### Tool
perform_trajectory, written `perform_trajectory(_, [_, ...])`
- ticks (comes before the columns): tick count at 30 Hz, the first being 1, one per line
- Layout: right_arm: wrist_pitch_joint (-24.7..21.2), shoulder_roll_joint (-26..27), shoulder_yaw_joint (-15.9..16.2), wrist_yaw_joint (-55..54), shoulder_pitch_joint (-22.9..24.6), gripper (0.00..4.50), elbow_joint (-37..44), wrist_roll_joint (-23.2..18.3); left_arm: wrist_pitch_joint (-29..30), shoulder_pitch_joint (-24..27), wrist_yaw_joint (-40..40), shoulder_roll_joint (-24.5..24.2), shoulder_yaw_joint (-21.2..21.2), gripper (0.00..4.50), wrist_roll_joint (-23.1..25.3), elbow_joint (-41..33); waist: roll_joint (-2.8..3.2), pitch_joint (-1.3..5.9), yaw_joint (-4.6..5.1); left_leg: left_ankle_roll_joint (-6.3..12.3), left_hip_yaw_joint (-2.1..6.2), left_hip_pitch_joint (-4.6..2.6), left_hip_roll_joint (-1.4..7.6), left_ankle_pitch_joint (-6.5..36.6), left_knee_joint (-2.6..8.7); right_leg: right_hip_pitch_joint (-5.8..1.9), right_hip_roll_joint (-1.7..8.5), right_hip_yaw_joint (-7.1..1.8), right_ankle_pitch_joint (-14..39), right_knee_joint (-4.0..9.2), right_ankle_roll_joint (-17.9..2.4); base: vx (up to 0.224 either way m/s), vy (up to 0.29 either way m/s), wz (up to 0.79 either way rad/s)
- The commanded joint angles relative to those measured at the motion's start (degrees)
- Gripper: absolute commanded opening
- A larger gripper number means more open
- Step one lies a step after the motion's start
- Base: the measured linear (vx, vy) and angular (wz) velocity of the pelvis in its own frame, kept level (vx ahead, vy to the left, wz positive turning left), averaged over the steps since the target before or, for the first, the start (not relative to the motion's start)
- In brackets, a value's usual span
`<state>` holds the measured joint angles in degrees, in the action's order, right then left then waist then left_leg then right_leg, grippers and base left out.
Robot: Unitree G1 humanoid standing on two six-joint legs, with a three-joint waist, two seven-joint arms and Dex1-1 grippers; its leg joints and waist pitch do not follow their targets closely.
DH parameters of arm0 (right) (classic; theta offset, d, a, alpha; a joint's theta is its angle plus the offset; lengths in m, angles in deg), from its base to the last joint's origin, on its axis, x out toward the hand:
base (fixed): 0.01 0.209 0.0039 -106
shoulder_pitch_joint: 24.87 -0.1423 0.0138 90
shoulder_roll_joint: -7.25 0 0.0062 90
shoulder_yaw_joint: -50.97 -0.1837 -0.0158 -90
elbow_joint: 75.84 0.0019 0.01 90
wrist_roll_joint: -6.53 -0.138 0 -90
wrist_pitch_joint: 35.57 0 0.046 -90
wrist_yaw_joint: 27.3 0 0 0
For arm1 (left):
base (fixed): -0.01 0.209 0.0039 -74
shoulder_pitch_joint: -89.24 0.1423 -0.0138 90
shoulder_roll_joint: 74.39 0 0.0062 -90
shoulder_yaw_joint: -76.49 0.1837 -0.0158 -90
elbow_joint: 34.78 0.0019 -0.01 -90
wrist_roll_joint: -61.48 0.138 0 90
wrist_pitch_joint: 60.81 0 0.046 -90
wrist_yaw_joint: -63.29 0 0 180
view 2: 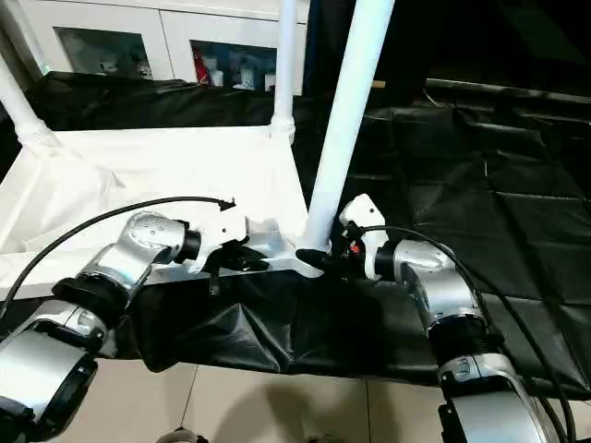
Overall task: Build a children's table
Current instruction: Rotate leg to tighten
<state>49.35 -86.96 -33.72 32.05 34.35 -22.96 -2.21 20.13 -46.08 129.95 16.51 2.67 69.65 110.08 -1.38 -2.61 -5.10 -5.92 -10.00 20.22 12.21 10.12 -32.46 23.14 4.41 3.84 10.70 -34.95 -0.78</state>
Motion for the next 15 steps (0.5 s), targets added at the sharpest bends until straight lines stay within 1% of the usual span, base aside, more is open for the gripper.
perform_trajectory(1, [-0.70, 0.57, 1.13, 1.14, 0.89, 2.86, 1.51, 0.20, -0.55, 1.22, -0.01, 0.60, 0.28, 0.00, -0.40, 0.02, -0.90, 3.38, -0.11, 5.06, -0.38, 0.21, 0.91, 8.70, 2.91, -3.30, 3.37, -2.35, 10.70, 4.21, -11.96, 0.000, 0.000, 0.00])
perform_trajectory(2, [-0.74, 1.11, 1.19, -0.74, 1.26, 2.77, 1.18, 0.80, -0.02, 1.11, -1.35, 0.98, 0.19, 0.00, -0.10, 0.27, -0.97, 3.39, -0.10, 5.01, -0.40, 0.21, 0.89, 8.67, 2.89, -3.30, 3.37, -2.36, 10.69, 4.22, -11.92, 0.000, 0.000, 0.00])
perform_trajectory(4, [-0.59, 2.16, 1.13, -4.71, 1.54, 2.76, 0.27, 1.97, 0.73, 0.62, -4.30, 1.80, -0.17, 0.00, 0.31, 0.98, -0.95, 3.23, 0.03, 4.82, -0.37, 0.25, 0.87, 8.92, 3.02, -3.18, 3.40, -2.34, 11.72, 4.38, -11.62, 0.000, 0.000, 0.00])
perform_trajectory(5, [-0.82, 3.24, 0.69, -8.32, 1.50, 2.74, -0.74, 2.66, 1.50, 0.17, -6.34, 2.55, -0.52, 0.00, 0.41, 1.50, -0.96, 3.21, 0.10, 4.26, -0.35, 0.12, 0.84, 9.54, 3.07, -3.07, 3.48, -2.40, 13.46, 4.57, -11.07, 0.000, 0.000, 0.00])
perform_trajectory(6, [-1.01, 3.98, 0.37, -10.72, 1.45, 2.73, -1.44, 3.09, 2.01, -0.13, -7.61, 3.04, -0.76, 0.00, 0.44, 1.83, -0.96, 3.08, 0.21, 3.64, -0.27, 0.08, 0.71, 10.53, 3.19, -3.03, 3.48, -2.34, 16.32, 4.86, -10.25, 0.000, 0.000, 0.00])
perform_trajectory(7, [-1.82, 5.63, -0.52, -15.32, 1.34, 2.72, -2.66, 3.46, 2.87, -0.79, -10.30, 4.21, -0.97, 0.00, 0.72, 2.47, -1.18, 3.03, 0.34, 3.16, -0.26, 0.00, 0.72, 11.25, 3.28, -2.89, 3.50, -2.37, 18.78, 5.13, -9.35, 0.000, 0.000, 0.00])
perform_trajectory(8, [-2.89, 7.57, -1.77, -20.81, 1.15, 2.72, -4.01, 3.62, 4.00, -1.58, -13.38, 5.60, -1.22, 0.00, 1.02, 3.27, -1.06, 2.90, 0.37, 2.89, -0.28, -0.18, 0.65, 11.81, 3.30, -2.66, 3.45, -2.38, 20.28, 5.36, -8.97, 0.000, 0.000, 0.00])
perform_trajectory(9, [-4.02, 9.43, -3.22, -26.15, 0.88, 2.72, -5.27, 3.49, 5.18, -2.38, -16.35, 6.96, -1.50, 0.00, 1.24, 4.07, -0.59, 2.93, 0.48, 1.86, -0.10, -0.43, 0.78, 12.88, 3.53, -2.43, 3.49, -2.44, 22.04, 5.44, -8.59, 0.000, 0.000, 0.00])
perform_trajectory(10, [-5.01, 11.19, -4.71, -30.99, 0.54, 2.72, -6.46, 3.11, 6.22, -3.14, -19.01, 8.27, -1.73, 0.00, 1.42, 4.77, -0.57, 2.90, 0.75, 1.00, -0.01, -0.37, 0.75, 13.52, 3.66, -2.36, 3.49, -2.48, 22.95, 5.52, -8.13, 0.000, 0.000, 0.00])
perform_trajectory(11, [-5.64, 12.38, -5.71, -34.04, 0.28, 2.72, -7.22, 2.74, 6.97, -3.65, -20.83, 9.23, -1.89, 0.00, 1.52, 5.25, -0.79, 2.92, 0.81, 0.68, 0.08, -0.43, 0.72, 13.92, 3.73, -2.49, 3.37, -2.34, 23.47, 5.61, -7.88, 0.000, 0.000, 0.00])
perform_trajectory(12, [-6.01, 13.90, -6.62, -37.50, -0.18, 2.72, -8.16, 2.47, 8.38, -4.40, -24.34, 10.79, -2.37, 0.00, 1.55, 5.98, -0.65, 2.92, 0.82, 0.67, 0.11, -0.49, 0.59, 14.22, 3.68, -2.42, 3.45, -2.41, 23.71, 5.76, -7.52, 0.000, 0.000, 0.00])
perform_trajectory(13, [-6.17, 14.87, -7.11, -39.59, -0.49, 2.72, -8.71, 2.36, 9.31, -4.87, -26.65, 11.78, -2.70, 0.00, 1.55, 6.44, -0.33, 2.93, 0.93, 0.74, 0.02, -0.53, 0.56, 14.53, 3.63, -2.32, 3.37, -2.53, 23.29, 5.82, -7.63, 0.000, 0.000, 0.00])
perform_trajectory(14, [-6.28, 16.19, -7.49, -41.97, -1.15, 2.72, -9.62, 2.22, 10.06, -5.24, -28.21, 13.14, -2.96, 0.00, 1.37, 6.86, -0.44, 2.96, 0.94, 1.00, 0.05, -0.66, 0.50, 15.01, 3.58, -2.23, 3.31, -2.52, 22.90, 5.92, -7.70, 0.000, 0.000, 0.00])
perform_trajectory(15, [-6.13, 17.44, -7.63, -44.04, -1.95, 2.72, -10.51, 2.21, 10.34, -5.43, -28.97, 14.31, -2.74, 0.00, 1.51, 7.10, -0.05, 3.10, 0.93, 1.32, 0.06, -0.53, 0.41, 14.37, 3.55, -2.36, 3.37, -2.63, 21.29, 5.76, -8.14, 0.000, 0.000, 0.00])
